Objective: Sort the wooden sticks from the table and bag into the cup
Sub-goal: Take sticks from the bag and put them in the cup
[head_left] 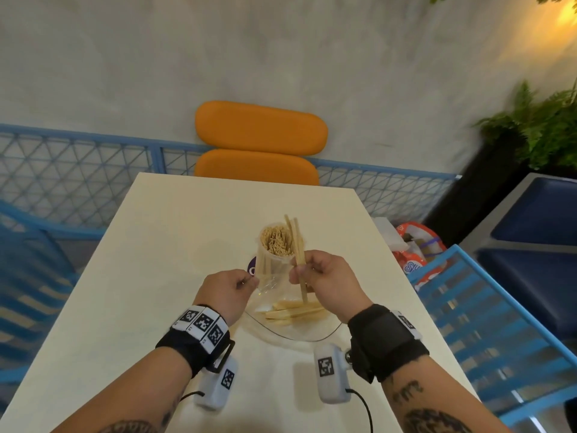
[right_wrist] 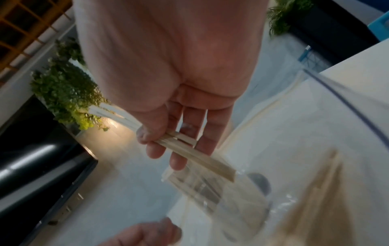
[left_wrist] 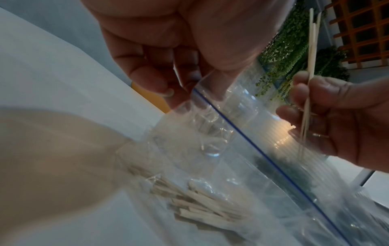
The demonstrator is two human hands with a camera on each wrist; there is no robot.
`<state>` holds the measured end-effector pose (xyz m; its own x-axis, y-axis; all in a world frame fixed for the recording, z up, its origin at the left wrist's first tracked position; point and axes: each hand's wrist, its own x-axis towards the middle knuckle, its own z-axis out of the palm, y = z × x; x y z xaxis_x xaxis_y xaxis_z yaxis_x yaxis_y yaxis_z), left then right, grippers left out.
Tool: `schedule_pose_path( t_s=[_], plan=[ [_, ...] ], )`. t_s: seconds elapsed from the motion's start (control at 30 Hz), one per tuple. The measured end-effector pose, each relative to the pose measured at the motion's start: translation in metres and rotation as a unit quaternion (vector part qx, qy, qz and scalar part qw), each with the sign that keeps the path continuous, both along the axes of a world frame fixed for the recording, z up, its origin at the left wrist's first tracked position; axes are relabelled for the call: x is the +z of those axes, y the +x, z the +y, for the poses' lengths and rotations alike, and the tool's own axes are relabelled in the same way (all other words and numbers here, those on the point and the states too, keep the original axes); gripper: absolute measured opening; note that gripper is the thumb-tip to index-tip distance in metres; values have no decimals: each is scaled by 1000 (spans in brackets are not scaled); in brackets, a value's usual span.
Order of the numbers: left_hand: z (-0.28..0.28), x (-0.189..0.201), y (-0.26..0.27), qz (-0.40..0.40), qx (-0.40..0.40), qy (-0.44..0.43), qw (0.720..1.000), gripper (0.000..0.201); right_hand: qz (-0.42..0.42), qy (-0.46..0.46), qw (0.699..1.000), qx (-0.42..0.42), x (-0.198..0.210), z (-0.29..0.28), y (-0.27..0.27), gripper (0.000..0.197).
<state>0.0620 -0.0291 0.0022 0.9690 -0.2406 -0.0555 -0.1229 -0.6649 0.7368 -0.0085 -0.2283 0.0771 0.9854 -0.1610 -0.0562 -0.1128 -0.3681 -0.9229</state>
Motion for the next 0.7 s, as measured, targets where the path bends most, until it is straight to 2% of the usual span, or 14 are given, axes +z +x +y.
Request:
schedule_pose_path(
  t_s=[0.17, 0.3, 0.47, 0.7],
  plan=[
    [-1, 0, 0, 2, -4, 6, 1000, 28, -86, 109, 989, -46, 40, -2, 17, 16],
    [-2, 0, 0, -2, 1, 2, 1000, 25, -145, 115, 974, -128, 63, -5, 44, 15],
    [-3, 1, -3, -6, 2, 3, 1000, 25, -140, 97, 968, -187, 39, 4, 78, 20],
    [-3, -1, -3, -6, -3, 0, 1000, 31, -94, -39, 966, -240, -4, 18, 95, 16]
  ],
)
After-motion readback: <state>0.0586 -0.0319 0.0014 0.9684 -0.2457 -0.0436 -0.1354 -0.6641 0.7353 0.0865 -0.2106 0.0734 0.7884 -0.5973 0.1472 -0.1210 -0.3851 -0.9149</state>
